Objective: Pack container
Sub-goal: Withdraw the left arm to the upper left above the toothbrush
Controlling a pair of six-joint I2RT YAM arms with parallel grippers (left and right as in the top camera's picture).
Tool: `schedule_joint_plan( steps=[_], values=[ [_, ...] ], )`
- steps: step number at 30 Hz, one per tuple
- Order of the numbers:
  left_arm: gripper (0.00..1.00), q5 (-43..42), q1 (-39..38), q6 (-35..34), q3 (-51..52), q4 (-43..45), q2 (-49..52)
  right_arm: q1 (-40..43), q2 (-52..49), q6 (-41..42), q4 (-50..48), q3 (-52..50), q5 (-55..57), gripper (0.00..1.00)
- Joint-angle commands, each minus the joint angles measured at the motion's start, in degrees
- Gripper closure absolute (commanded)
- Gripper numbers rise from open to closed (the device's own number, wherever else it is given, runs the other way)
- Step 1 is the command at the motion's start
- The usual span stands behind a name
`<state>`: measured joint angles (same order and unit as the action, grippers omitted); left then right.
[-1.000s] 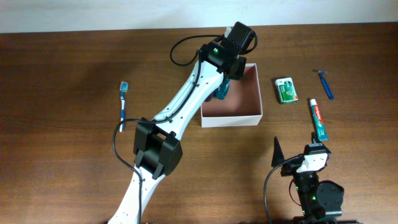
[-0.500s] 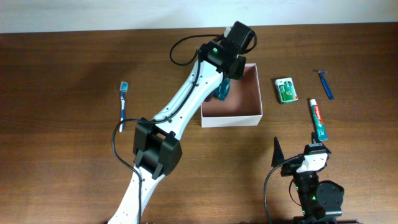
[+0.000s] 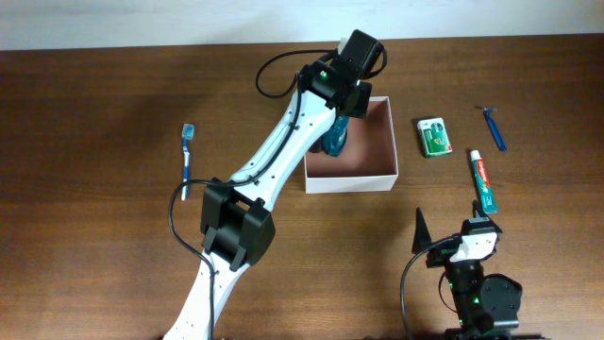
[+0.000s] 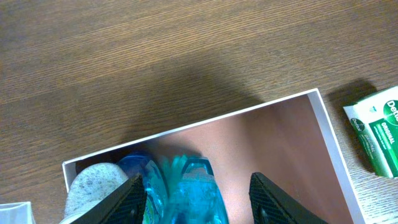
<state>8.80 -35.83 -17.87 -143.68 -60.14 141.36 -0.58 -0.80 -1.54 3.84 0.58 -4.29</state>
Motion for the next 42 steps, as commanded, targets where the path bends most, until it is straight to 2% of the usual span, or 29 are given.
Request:
schedule_joint_plan(
  steps=[1,13,14,15,16,20,22,23,25,28,38,42],
  values=[
    [0.44,0.0,0.8,1.7,-0.7,0.4,-0.2,-0.5,0.6,0.0,0.3,-0.3,0.5,0.01],
    [0.43,0.0,0.8,4.7,-8.5,2.5,-0.2,-0.5,0.6,0.0,0.3,-0.3,0.5,0.01],
    [0.41,0.1,0.9,4.7,-9.5,2.5,-0.2,-0.5,0.6,0.0,0.3,-0.3,0.5,0.01],
    [0.29,0.2,1.0,4.7,-10.6,2.5,-0.2,-0.5,0.6,0.0,0.3,-0.3,0.5,0.01],
    [0.24,0.3,1.2,4.7,-12.0,2.4,-0.2,-0.5,0.6,0.0,0.3,-0.3,0.5,0.01],
    [0.23,0.3,2.8,4.7,-19.2,1.5,-0.8,-0.5,0.6,0.0,0.3,-0.3,0.5,0.01],
    [0.17,1.8,4.2,4.7,-23.2,0.1,-1.6,-0.5,0.6,0.0,0.3,-0.3,0.5,0.01],
    [0.08,3.8,5.4,4.7,-25.4,-1.5,-2.3,-0.5,0.6,0.0,0.3,-0.3,0.5,0.01],
    [0.01,6.8,7.1,4.7,-27.9,-4.2,-3.1,-0.5,0.6,0.0,0.3,-0.3,0.5,0.01],
    [0.01,10.6,10.8,4.7,-31.0,-10.8,-4.2,-0.5,0.6,0.0,0.3,-0.3,0.5,0.01],
    [0.0,10.5,24.7,0.5,-32.8,-33.6,-5.6,-0.5,0.6,0.0,0.3,-0.3,0.5,0.01],
    [0.01,10.3,29.9,0.5,-32.5,-36.6,-5.6,-0.5,0.6,0.0,0.3,-0.3,0.5,0.01]
  ],
)
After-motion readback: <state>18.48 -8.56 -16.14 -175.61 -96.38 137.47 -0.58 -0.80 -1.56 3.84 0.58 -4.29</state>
